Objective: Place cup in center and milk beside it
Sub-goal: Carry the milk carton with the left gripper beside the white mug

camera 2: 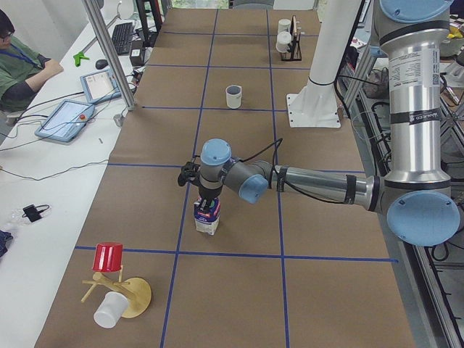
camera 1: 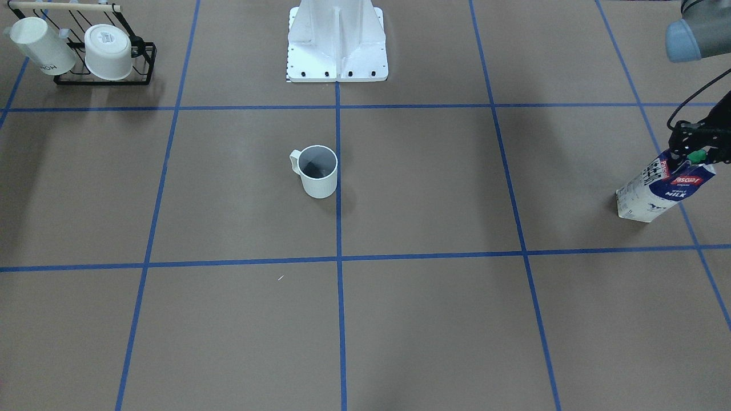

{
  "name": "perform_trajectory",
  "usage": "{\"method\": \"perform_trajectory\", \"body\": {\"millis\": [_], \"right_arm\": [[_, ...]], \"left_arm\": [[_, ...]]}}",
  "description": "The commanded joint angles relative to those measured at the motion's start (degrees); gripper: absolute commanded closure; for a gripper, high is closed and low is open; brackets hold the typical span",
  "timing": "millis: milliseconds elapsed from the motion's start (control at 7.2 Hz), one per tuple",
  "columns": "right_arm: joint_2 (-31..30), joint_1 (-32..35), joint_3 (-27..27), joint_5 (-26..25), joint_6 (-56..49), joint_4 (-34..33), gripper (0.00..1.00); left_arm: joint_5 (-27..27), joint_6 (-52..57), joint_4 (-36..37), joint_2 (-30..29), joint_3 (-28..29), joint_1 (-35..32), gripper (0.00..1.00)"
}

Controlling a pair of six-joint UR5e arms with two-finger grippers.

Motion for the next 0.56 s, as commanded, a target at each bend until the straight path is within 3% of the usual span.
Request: {"method": "perform_trajectory", "body": {"millis": [0, 417], "right_arm": [[0.0, 0.0, 0.0, 0.0, 0.01, 0.0, 0.0], [-0.09, 0.0, 0.0, 0.0, 0.01, 0.0, 0.0]], "left_arm": [[-0.43, -0.44, 0.53, -0.07, -3.05, -0.41, 1.0], [-0.44, -12.26, 5.88, -3.21, -11.57, 0.55, 1.0]]}}
